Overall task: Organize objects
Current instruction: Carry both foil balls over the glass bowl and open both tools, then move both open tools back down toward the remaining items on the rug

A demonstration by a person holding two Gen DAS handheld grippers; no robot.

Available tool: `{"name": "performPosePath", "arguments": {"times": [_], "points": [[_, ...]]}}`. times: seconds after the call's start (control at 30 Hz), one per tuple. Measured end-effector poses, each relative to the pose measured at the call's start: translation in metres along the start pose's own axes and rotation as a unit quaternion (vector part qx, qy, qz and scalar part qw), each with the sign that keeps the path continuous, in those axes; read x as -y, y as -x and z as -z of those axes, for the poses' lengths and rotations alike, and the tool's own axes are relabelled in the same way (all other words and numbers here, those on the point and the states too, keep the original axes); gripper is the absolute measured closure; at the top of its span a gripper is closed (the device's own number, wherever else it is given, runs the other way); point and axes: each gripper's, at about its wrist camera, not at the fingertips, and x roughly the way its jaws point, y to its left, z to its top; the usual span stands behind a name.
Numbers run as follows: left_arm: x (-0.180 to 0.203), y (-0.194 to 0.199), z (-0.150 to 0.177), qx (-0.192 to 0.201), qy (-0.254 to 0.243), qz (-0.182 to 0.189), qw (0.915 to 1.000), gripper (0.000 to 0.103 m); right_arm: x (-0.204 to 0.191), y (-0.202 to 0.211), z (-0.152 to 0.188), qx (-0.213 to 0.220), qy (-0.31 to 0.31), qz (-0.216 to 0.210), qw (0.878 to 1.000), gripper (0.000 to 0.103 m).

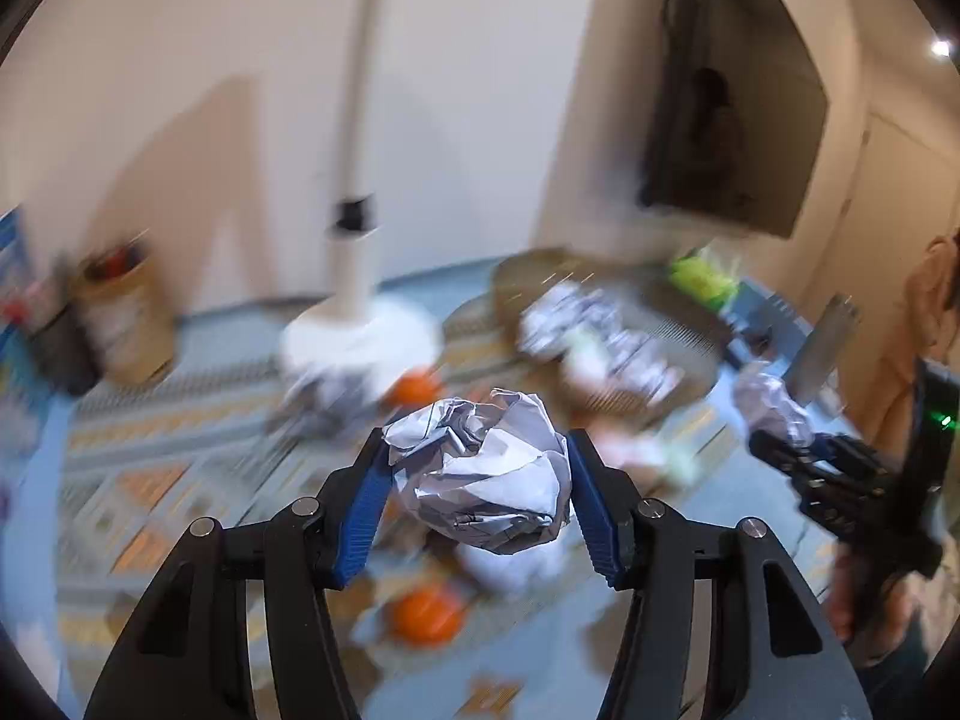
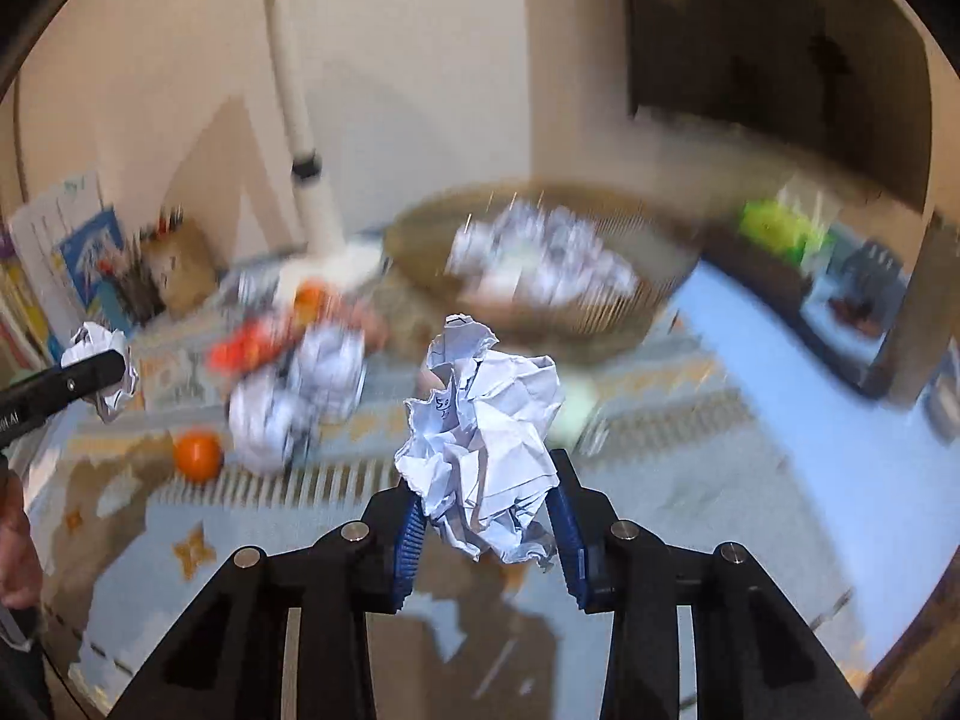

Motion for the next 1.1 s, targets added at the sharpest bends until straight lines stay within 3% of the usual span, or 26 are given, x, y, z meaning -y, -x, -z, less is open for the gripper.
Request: {"name": "performPosePath", "arguments": {"times": [0.2,0.4,0.53,0.57,0.6,0.63,0.7,0.77,0.83,0.97,1.07,1.1], "points": [[0.037,-0.095,-0.060,-0.029,-0.010,0.024,0.9992,0.049,0.041,-0.009,-0.074,0.052,-0.024,0.021,0.998,0.066],[0.053,-0.164,-0.082,-0.049,-0.015,0.034,0.9981,0.048,0.085,-0.062,-0.120,0.033,-0.070,0.016,0.997,0.066],[0.059,-0.189,-0.091,-0.060,-0.020,0.045,0.9970,0.016,0.095,-0.096,-0.140,0.025,-0.072,0.013,0.997,0.063],[0.058,-0.189,-0.092,-0.065,-0.022,0.041,0.9968,0.016,0.097,-0.103,-0.145,0.020,-0.070,0.003,0.997,0.053],[0.057,-0.184,-0.092,-0.065,-0.021,0.046,0.9966,0.016,0.100,-0.111,-0.150,0.013,-0.069,-0.002,0.998,0.042],[0.055,-0.177,-0.091,-0.063,-0.022,0.053,0.9964,0.016,0.105,-0.115,-0.152,0.013,-0.077,0.007,0.997,0.041],[0.050,-0.151,-0.085,-0.052,-0.029,0.059,0.9965,0.016,0.111,-0.111,-0.150,0.010,-0.090,0.019,0.996,0.041],[0.043,-0.117,-0.079,-0.031,-0.039,0.047,0.9976,0.016,0.113,-0.093,-0.139,0.016,-0.099,-0.012,0.995,0.041],[0.030,-0.075,-0.073,-0.007,-0.033,0.037,0.9987,0.016,0.109,-0.074,-0.130,0.020,-0.092,-0.014,0.995,0.041],[-0.002,0.006,-0.048,0.031,0.014,0.017,0.9993,0.016,0.091,-0.030,-0.113,0.037,-0.079,-0.034,0.996,0.038],[-0.031,0.051,-0.015,0.037,0.072,0.040,0.9959,0.016,0.059,-0.001,-0.101,0.047,-0.054,-0.066,0.995,0.037],[-0.040,0.057,-0.006,0.038,0.085,0.039,0.9949,0.016,0.046,0.005,-0.094,0.050,-0.043,-0.075,0.995,0.031]]}}
